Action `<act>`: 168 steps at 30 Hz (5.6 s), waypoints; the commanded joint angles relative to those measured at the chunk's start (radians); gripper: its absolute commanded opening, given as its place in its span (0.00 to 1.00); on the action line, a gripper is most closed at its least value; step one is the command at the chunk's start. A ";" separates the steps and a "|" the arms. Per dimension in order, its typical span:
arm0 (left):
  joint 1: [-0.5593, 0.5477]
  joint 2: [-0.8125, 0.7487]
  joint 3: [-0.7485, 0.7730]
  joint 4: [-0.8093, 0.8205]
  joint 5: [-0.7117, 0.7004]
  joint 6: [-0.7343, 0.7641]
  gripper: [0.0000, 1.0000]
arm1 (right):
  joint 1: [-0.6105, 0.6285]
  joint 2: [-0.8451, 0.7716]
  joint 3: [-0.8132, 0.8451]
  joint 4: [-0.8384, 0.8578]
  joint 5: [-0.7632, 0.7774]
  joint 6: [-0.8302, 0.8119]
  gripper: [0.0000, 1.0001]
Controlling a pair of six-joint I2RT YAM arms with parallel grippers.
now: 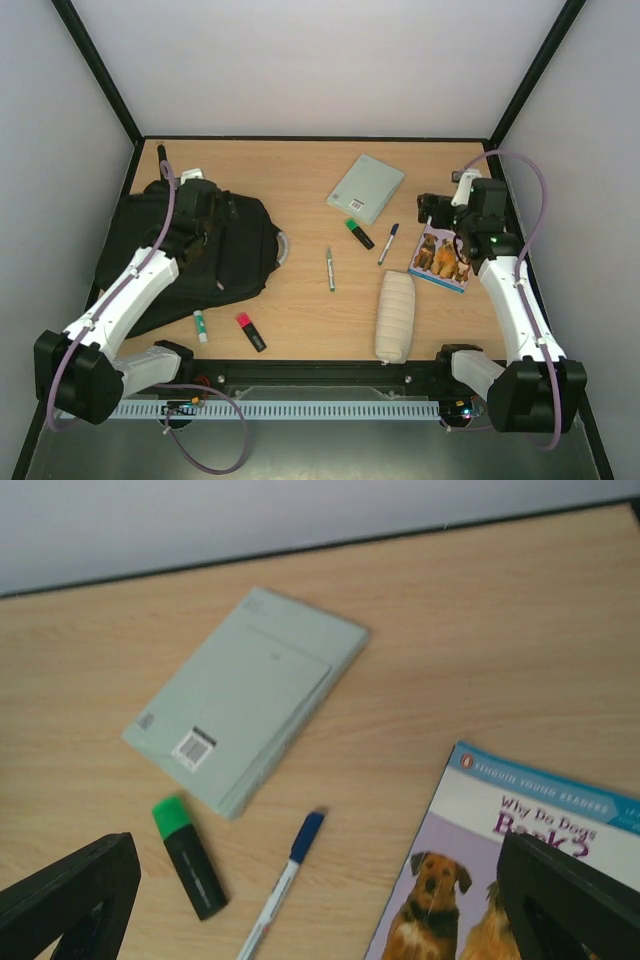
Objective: Pack the student bag
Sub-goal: Move the student bag to the center of the board, then adjust the student bag at the center of the board.
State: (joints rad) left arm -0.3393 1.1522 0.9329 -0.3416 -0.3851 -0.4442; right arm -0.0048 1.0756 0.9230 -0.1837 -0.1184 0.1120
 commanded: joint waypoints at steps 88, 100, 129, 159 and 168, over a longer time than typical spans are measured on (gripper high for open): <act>0.401 0.510 -0.060 -0.062 -0.070 -0.559 0.96 | 0.429 0.720 0.402 -0.155 -0.259 -0.252 0.51; 0.346 0.571 0.017 -0.055 -0.078 -0.470 0.98 | 0.562 1.086 0.804 -0.235 -0.180 -0.177 0.44; 0.384 0.437 -0.096 -0.116 -0.032 -0.498 0.99 | 0.597 1.308 1.038 -0.292 -0.242 -0.112 0.61; 0.330 0.726 0.205 -0.145 0.084 -0.382 0.99 | 0.735 0.955 0.528 -0.163 -0.284 -0.028 0.08; 0.330 0.567 0.120 -0.143 0.075 -0.350 0.99 | 0.732 0.869 0.587 -0.269 -0.249 -0.667 0.54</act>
State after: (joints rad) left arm -0.0006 1.7824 1.0927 -0.4026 -0.3431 -0.8440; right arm 0.7326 2.0094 1.4990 -0.3859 -0.3782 -0.2085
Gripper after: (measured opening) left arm 0.993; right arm 0.478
